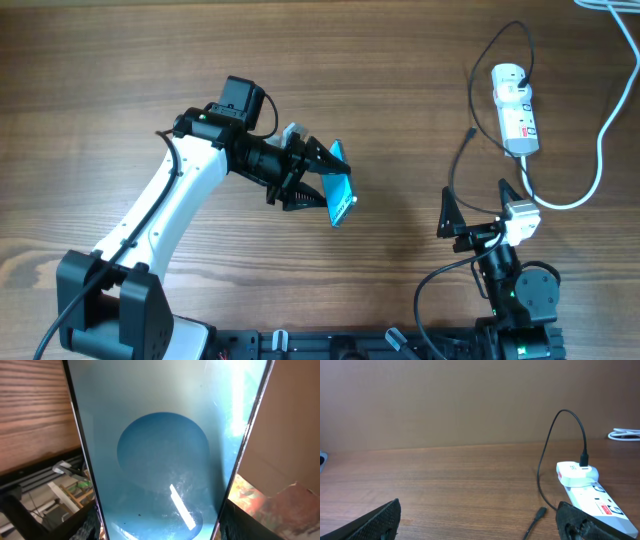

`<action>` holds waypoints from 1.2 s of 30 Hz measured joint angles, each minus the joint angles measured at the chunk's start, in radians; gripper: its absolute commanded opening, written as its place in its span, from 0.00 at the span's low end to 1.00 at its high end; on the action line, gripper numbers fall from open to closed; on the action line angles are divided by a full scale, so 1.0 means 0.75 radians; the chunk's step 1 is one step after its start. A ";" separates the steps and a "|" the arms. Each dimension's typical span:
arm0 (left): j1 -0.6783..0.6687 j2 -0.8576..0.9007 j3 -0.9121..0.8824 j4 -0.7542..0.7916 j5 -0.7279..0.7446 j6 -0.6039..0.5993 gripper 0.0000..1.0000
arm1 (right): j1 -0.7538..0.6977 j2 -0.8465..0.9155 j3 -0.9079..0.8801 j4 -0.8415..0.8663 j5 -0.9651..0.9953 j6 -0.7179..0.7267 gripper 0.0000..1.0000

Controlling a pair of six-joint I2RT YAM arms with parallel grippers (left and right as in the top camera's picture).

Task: Plug charger to phone and switch on socket
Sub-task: 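Lift the phone with the left gripper and tilt it upright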

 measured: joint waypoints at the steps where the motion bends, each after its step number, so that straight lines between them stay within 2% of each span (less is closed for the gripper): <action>1: -0.001 0.000 0.000 0.001 0.011 -0.007 0.47 | 0.000 0.000 0.000 0.000 0.000 0.000 1.00; 36: 0.000 0.000 0.000 0.004 0.058 -0.026 0.44 | 0.000 0.000 0.000 0.000 0.000 0.000 1.00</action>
